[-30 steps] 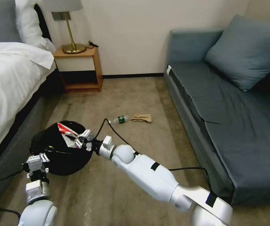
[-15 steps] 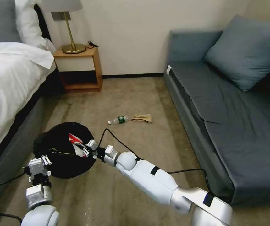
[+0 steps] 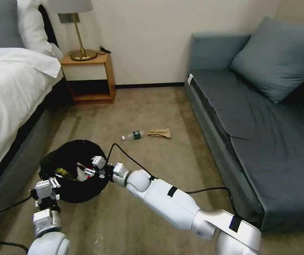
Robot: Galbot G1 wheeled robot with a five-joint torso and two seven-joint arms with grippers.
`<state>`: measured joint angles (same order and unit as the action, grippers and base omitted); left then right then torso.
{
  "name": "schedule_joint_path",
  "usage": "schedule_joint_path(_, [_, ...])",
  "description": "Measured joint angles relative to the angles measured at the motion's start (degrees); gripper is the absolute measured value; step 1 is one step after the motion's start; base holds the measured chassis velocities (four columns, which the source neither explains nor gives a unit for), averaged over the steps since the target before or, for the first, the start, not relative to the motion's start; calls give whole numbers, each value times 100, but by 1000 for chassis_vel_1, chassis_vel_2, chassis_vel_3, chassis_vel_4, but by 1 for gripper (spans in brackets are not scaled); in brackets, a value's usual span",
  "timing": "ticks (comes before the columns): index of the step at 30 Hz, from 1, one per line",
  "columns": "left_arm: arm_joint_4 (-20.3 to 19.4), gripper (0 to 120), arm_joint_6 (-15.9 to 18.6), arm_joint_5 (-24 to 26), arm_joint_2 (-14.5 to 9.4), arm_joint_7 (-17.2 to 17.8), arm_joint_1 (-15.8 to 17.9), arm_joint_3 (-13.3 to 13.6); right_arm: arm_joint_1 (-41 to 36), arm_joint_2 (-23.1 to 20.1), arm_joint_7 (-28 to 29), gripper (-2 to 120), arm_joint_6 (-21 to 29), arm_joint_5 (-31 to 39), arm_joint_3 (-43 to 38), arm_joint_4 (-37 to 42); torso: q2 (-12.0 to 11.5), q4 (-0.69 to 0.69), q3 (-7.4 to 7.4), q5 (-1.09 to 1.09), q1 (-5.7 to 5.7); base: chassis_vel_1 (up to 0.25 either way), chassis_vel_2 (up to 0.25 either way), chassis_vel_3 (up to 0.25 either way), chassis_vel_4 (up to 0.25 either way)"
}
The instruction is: Pick up the trash bin, then pick up the garbage on the floor and place it into the trash bin.
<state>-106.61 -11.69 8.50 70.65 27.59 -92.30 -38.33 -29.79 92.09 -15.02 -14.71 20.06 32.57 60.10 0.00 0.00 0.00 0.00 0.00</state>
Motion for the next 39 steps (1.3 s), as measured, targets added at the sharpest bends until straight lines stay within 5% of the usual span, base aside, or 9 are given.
schedule_joint_path(11, [260,7,-87,96,-176,70,162,-201,-339,-207,381,98,177,570,-106,1000,0,2,0,0,0,0,0,0,0])
schedule_joint_path(26, [391,7,-135,143,-185,129,228,-215,-991,-1005,-62,100,-25,132,-1538,707,0,-1,0,1,0,0,0,0,0])
schedule_joint_path(39, [422,7,-254,95,-174,137,47,-235,-910,-1049,-98,100,34,-273,-2187,-41,0,0,0,1,0,0,0,0,0])
